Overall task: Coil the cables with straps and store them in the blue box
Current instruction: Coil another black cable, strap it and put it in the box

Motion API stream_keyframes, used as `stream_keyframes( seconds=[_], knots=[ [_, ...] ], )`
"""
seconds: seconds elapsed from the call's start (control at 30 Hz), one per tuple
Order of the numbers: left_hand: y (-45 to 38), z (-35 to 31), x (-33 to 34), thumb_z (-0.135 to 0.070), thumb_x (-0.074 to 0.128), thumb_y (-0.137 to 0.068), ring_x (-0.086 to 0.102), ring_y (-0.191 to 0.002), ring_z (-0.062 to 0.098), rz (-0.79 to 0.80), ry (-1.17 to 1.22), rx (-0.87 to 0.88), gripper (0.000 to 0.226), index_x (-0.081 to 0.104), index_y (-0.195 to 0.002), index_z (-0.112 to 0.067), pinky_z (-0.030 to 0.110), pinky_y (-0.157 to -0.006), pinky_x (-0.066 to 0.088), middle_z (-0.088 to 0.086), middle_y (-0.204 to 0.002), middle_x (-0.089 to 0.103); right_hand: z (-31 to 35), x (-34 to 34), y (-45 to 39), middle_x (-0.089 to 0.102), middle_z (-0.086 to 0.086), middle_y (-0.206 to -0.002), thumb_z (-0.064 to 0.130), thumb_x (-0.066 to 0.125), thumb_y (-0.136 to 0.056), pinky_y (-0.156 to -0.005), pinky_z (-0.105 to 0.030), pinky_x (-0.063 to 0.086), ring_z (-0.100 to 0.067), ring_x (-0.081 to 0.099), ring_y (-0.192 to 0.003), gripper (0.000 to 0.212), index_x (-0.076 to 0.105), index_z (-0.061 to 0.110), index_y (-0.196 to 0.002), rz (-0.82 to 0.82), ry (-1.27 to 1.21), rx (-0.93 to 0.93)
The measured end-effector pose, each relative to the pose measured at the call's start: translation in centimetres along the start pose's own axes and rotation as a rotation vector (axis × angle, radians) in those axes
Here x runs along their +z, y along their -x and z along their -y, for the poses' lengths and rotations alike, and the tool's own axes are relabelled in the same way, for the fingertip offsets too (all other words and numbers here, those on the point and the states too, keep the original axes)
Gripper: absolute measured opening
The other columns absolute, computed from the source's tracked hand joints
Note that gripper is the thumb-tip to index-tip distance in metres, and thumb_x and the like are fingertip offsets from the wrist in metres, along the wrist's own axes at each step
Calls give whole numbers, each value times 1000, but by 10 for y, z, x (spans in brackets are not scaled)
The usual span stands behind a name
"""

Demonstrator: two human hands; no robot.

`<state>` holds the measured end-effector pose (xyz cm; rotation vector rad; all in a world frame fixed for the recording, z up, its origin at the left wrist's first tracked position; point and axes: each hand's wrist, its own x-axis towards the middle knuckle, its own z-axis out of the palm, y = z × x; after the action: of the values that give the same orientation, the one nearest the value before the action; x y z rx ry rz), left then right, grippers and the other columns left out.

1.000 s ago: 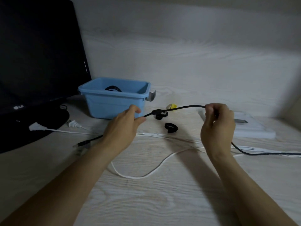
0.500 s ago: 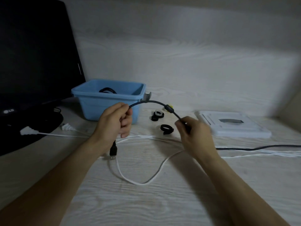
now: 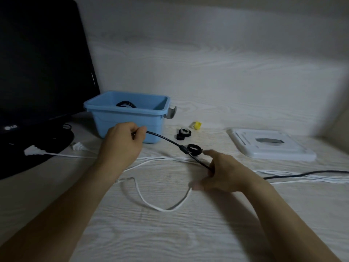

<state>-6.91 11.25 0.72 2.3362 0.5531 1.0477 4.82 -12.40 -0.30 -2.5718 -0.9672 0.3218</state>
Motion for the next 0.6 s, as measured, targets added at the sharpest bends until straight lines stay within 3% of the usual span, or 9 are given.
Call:
stream_keyframes(
  seconds=[0.07,0.13,0.17,0.23,0.37,0.6],
  knots=[
    [1,-2,-1,-33,56,-96,57,-63,19,-54,-33,32,36,64,-74,-7,30,-56,41,1,-63,61,-4,5,-5,64,-1,-106,58,80,-71,-79,-25,40,-20,59,-103,74,57,25,-133,-94,76,7],
    [2,-8,-4,-33,52,-99,50,-58,5,-120,36,50,36,57,-74,-7,20,-51,35,-6,-60,53,-5,10,-9,61,2,-88,53,79,-75,-72,-26,40,-20,60,-93,50,68,23,-113,-178,62,-12],
    [3,-13,-5,-32,50,-100,48,-57,1,-145,103,62,35,53,-74,-8,13,-49,31,-9,-60,49,-4,13,-12,60,3,-83,51,79,-75,-70,-27,41,-21,61,-89,41,69,23,-103,-210,50,-22],
    [6,-21,-7,-29,45,-102,50,-59,-6,-173,206,96,32,49,-77,-9,12,-51,33,-12,-63,46,0,18,-16,60,3,-78,50,78,-78,-68,-29,44,-21,61,-81,29,67,25,-88,-250,32,-30],
    [11,-27,-6,-30,43,-103,47,-57,7,-192,266,148,30,48,-80,-11,29,-54,33,-6,-63,50,9,22,-24,62,1,-76,42,75,-83,-67,-30,46,-20,58,-76,19,66,26,-76,-255,35,-36],
    [18,-38,-12,-33,40,-104,53,-56,22,-227,263,252,27,48,-85,-15,39,-53,38,-4,-59,49,31,35,-44,62,0,-75,44,70,-86,-66,-31,46,-22,59,-75,24,66,22,-77,-247,87,-19]
  ],
)
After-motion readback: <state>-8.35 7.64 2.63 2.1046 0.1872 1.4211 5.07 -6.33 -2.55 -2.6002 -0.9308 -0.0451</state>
